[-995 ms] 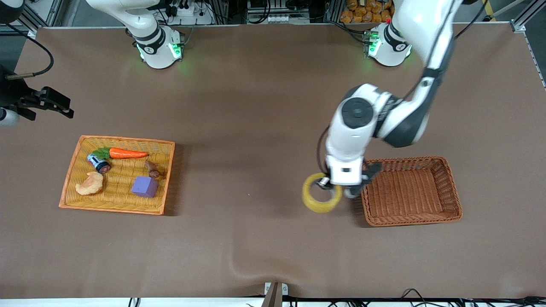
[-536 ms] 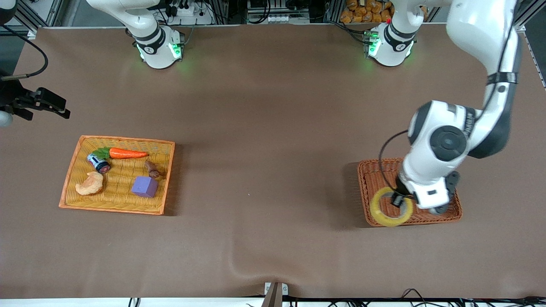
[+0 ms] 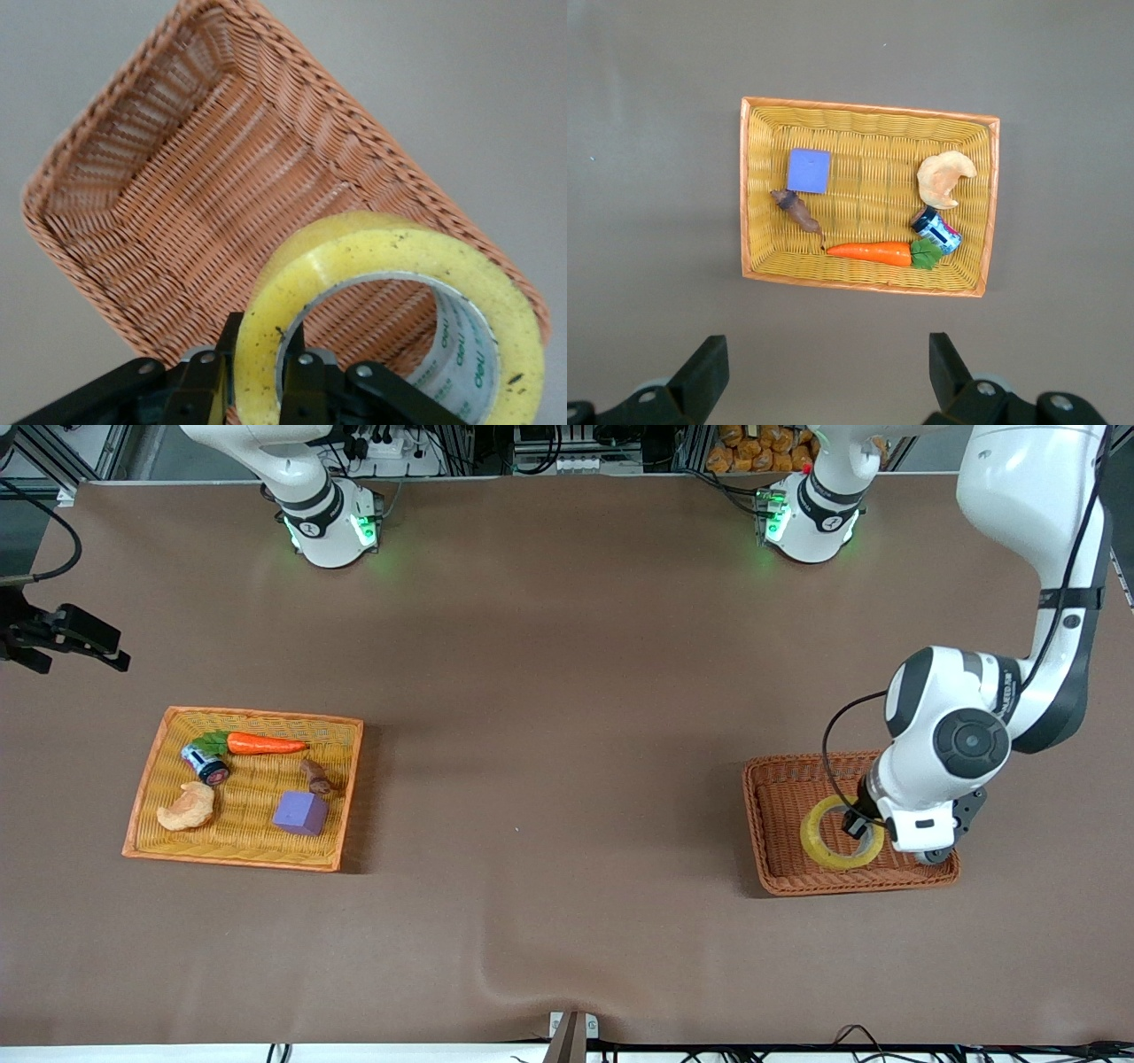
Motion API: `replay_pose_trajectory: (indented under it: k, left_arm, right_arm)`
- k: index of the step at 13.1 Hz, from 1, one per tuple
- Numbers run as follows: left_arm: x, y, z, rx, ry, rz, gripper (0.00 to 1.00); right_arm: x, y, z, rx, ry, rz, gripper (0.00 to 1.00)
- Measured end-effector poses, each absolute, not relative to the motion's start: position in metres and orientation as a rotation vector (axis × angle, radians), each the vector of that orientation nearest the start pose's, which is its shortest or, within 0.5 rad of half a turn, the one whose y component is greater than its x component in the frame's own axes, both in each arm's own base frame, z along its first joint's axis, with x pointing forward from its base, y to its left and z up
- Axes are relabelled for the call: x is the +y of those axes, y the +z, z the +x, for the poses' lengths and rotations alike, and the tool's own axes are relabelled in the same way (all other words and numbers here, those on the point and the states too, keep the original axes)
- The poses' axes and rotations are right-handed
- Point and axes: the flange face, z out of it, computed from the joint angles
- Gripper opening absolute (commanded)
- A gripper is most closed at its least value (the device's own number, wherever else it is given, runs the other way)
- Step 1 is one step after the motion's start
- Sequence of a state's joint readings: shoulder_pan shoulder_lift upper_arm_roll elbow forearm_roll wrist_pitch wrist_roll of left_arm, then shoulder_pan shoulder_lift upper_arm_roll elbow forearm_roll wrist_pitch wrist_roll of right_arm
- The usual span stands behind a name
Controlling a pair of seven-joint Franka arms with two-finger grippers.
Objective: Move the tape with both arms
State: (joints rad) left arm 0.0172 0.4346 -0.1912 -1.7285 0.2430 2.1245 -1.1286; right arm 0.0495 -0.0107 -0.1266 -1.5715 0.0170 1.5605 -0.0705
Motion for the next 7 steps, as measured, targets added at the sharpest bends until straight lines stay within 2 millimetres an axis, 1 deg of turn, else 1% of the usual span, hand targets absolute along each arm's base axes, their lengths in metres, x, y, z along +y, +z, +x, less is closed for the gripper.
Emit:
replay_pose_trajectory:
  k: [2,3,5,7]
  left_arm:
    - [-0.067,0.335,0.630,-1.204,-0.142,-2.799,0.00]
    - [-0.058,0.330,0.621,-1.189,-0.148,-2.808,0.00]
    - [-0.049,0.316,0.612,-1.145,-0.131,-2.825,0.00]
    - [-0.044,0.304,0.609,-1.126,-0.106,-2.829,0.00]
  right_arm:
    - [-0.058,0.634,0.547,0.042,-0.018,-3.123,1.00]
    - [-0.060,0.635,0.547,0.045,-0.022,-3.123,1.00]
    - [-0.057,0.638,0.548,0.036,-0.031,-3.122,1.00]
    - [-0.056,0.639,0.548,0.034,-0.035,-3.123,1.00]
